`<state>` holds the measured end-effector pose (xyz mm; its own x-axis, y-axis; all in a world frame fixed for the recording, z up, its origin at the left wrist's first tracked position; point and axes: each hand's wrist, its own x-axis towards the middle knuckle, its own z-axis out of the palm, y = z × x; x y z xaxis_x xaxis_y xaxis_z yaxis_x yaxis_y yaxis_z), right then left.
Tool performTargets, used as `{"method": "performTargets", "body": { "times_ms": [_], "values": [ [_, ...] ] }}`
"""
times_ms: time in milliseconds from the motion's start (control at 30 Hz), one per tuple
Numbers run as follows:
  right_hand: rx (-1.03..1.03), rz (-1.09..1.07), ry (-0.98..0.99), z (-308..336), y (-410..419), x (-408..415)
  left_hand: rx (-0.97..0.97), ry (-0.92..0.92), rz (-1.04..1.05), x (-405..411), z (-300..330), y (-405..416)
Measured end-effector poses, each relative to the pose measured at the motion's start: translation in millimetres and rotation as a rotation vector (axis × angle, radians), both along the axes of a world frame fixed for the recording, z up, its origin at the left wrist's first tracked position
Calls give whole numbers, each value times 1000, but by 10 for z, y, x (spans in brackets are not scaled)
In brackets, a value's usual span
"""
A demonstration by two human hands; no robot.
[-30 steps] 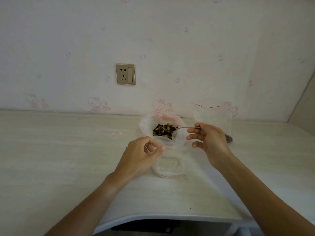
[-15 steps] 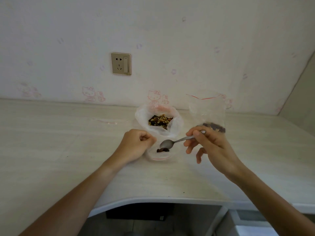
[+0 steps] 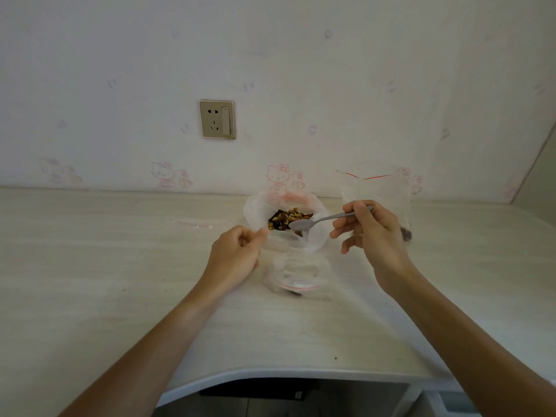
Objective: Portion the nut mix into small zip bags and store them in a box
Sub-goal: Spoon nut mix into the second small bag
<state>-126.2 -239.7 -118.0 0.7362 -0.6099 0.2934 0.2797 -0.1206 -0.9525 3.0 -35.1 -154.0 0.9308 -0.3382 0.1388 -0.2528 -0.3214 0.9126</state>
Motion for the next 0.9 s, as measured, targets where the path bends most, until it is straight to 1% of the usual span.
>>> {"method": "performTargets", "body": {
  "times_ms": [67, 133, 267, 367, 433, 533, 733, 900],
  "values": [
    [-11, -41, 27, -5, -44, 167, -4, 48, 66, 51, 48, -23],
    [-53, -67, 58, -30, -45, 287, 22, 77, 87, 97, 122, -59],
    [-88, -110, 87, -142, -24, 432, 144, 144, 57, 207, 246, -186],
    [-93, -89, 87, -246, -20, 465, 108, 120, 17, 307, 225, -276],
    [-55, -55, 97, -291, -19, 493, 62, 72, 0, 300, 198, -303],
    [54, -32, 122, -329, -18, 569, 46, 3, -15, 287, 147, -335],
    [253, -64, 176, -343, 37, 627, -85, 32, -76, 277, 147, -364],
    [259, -89, 134, -256, 64, 661, -75, 0, -93, 274, 127, -369]
  ]
}}
